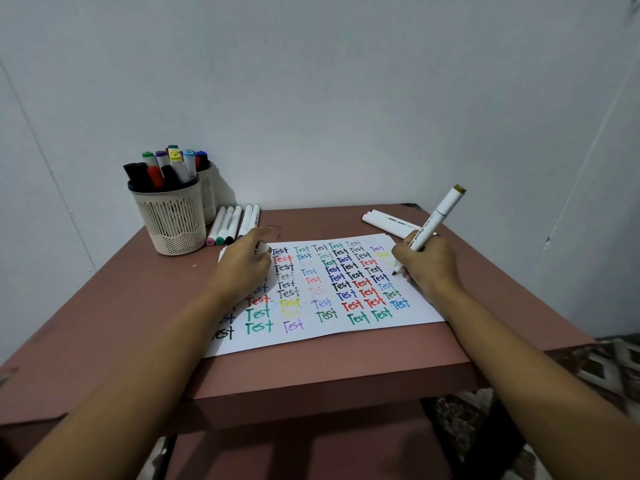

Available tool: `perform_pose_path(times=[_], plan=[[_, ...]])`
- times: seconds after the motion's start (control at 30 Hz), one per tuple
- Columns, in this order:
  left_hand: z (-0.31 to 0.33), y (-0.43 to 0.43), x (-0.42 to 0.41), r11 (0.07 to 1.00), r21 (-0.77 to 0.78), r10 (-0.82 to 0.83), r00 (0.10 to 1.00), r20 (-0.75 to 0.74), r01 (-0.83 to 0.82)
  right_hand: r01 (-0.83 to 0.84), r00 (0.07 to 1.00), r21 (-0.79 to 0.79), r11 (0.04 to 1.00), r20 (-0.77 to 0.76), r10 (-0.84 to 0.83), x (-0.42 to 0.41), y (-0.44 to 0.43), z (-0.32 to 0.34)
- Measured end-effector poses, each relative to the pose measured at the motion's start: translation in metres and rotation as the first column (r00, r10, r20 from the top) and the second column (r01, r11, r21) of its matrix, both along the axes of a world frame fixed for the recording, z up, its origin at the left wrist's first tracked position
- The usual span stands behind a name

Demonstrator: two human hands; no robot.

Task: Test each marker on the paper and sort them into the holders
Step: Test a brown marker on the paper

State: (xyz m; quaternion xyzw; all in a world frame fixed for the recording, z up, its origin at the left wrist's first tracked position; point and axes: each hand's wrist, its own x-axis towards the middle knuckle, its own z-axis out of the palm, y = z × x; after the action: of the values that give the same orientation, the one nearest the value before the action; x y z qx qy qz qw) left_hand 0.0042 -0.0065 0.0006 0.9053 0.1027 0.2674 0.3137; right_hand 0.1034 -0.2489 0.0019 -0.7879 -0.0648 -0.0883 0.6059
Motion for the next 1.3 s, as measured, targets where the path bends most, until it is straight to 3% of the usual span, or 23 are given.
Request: perform_pose_path(times=[0.5,0.7,0.93,1.1,1.3], plan=[[-0.0003,-0.0002,-0.0006,1.000,0.008,-0.018,1.000,-0.026,0.018,-0.018,1.000,-0.038,0.999,0.000,0.018,0.0001,0.0008,0.0010],[0.0018,-0.0008,-0.0014,1.000,0.029,-0.011,0.999,-0.035,0.012,0.100,0.995,0.050,0.994,-0.035,-0.099,-0.0004,-0.0012,0.0021],[0.0021,-0.0021,-0.0014,0.999,0.036,-0.013,0.999,-0.043,0.015,0.084,0.996,-0.044,0.995,0.034,-0.083,-0.0012,-0.0020,0.0002],[0.0011,-0.0009,-0.0016,0.999,0.043,-0.012,0.998,-0.056,0.014,0.048,0.999,-0.033,0.998,0.000,-0.048,0.0011,-0.0008,0.0001],[-0.0002,0.0014,0.0005,0.999,0.053,0.001,0.998,-0.064,0.003,0.134,0.991,-0.048,0.990,0.031,-0.133,0.0008,-0.0004,-0.0001]])
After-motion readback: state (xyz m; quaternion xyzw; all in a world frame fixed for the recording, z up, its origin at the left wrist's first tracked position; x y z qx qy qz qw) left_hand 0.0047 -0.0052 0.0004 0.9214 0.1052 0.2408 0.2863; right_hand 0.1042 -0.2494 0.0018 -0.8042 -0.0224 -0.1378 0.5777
